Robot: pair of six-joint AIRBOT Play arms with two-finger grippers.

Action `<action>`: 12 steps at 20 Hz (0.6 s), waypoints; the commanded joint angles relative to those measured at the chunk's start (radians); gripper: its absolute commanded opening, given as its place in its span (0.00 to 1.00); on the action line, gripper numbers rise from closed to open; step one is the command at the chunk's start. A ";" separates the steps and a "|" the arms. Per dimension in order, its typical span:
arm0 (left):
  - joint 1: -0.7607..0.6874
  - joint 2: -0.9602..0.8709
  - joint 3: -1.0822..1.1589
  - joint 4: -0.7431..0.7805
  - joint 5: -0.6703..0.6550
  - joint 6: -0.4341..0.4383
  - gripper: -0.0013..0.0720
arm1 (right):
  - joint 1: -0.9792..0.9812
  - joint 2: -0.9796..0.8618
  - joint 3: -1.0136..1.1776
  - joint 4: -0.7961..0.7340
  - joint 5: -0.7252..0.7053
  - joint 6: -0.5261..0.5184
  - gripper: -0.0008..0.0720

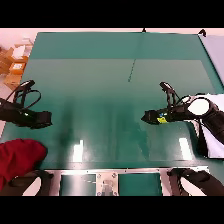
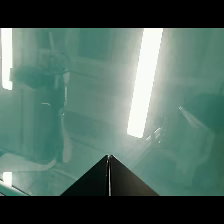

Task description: Fold the shirts.

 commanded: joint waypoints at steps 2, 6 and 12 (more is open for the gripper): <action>-0.001 0.001 0.000 0.011 -0.006 0.000 0.05 | 0.000 0.001 -0.001 0.000 0.000 0.000 0.04; 0.006 0.001 -0.003 0.547 -0.131 -0.174 0.09 | 0.000 0.001 -0.001 0.000 0.000 0.000 0.04; 0.130 0.001 -0.265 0.662 -0.202 -0.200 1.00 | 0.000 0.001 -0.001 0.000 0.000 0.000 0.04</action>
